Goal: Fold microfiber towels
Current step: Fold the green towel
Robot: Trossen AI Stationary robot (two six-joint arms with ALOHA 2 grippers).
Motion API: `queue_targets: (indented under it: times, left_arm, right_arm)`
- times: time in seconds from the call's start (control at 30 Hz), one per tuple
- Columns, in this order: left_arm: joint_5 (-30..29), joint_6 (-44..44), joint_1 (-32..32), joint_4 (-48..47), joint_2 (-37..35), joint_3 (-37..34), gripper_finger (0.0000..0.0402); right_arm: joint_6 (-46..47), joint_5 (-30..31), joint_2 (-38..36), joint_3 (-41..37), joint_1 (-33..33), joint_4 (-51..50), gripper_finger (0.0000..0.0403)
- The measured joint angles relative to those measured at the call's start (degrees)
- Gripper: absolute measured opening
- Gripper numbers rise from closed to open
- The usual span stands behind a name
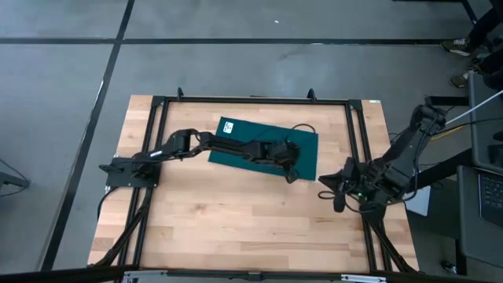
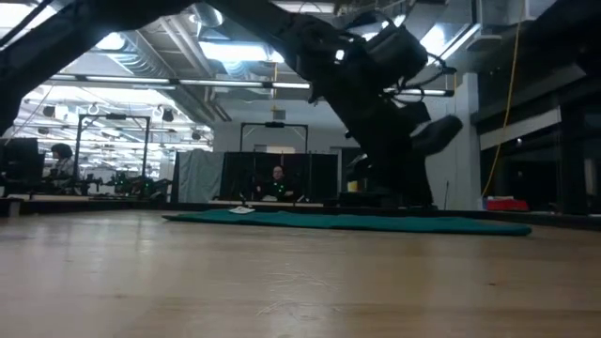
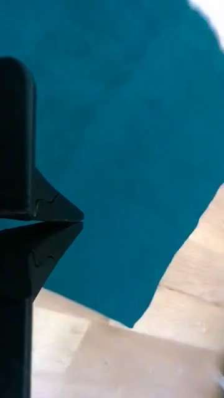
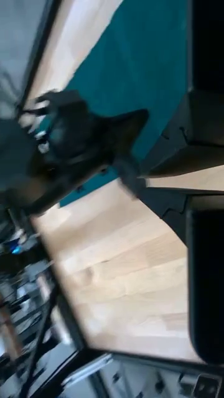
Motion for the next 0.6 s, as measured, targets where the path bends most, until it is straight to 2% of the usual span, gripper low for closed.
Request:
queue_targets:
  times: [0.2, 0.47, 0.6]
  left_arm:
    - [1.09, -3.25, -0.44, -3.09, 0.70, 0.36, 0.0001]
    - [1.52, -6.92, -5.02, -9.15, 0.74, 0.34, 0.0002]
    - [-1.96, -8.69, -7.87, -11.81, 0.74, 0.40, 0.0002]
  right_arm:
    - [-1.28, 5.49, 0.05, 1.92, 2.62, 0.40, 0.0039]
    - [-7.34, 7.54, 0.07, 6.67, 2.95, 0.60, 0.0039]
    - [-9.65, 7.77, 0.13, 8.02, 2.95, 1.89, 0.0038]
